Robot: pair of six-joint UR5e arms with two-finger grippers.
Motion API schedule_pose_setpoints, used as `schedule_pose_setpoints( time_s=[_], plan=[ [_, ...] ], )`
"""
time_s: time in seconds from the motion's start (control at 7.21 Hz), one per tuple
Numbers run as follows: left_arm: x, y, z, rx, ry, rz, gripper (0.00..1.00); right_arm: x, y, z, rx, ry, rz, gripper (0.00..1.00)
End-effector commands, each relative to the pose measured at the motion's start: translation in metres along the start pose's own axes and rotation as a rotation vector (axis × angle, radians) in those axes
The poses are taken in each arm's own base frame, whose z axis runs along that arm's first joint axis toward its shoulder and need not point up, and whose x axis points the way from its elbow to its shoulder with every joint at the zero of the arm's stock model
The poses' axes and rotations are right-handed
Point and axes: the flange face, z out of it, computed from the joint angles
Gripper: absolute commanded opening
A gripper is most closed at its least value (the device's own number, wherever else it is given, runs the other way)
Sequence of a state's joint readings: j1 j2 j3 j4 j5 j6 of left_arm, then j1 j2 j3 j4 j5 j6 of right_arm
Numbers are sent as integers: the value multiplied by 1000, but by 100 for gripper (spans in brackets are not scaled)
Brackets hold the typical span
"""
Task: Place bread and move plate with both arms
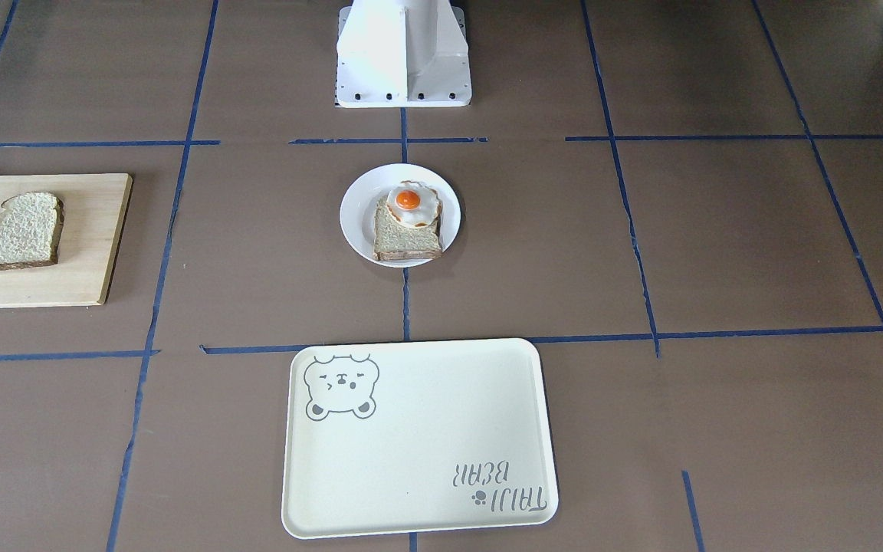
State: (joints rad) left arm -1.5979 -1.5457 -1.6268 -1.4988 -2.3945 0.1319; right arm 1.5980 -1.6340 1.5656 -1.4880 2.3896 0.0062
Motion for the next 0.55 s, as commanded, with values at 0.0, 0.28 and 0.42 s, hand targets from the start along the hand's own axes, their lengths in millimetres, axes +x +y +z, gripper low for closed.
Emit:
schedule_pose_setpoints(
  time_s=[0.0, 0.28, 0.42],
  plan=[
    [0, 0, -1, 1, 0, -1, 100, -1, -1, -1, 4, 1, -5, 100],
    [0, 0, -1, 0, -2, -2, 100, 0, 2, 0, 4, -2, -7, 100],
    [0, 0, -1, 0, -2, -2, 100, 0, 2, 0, 4, -2, -7, 100]
  ],
)
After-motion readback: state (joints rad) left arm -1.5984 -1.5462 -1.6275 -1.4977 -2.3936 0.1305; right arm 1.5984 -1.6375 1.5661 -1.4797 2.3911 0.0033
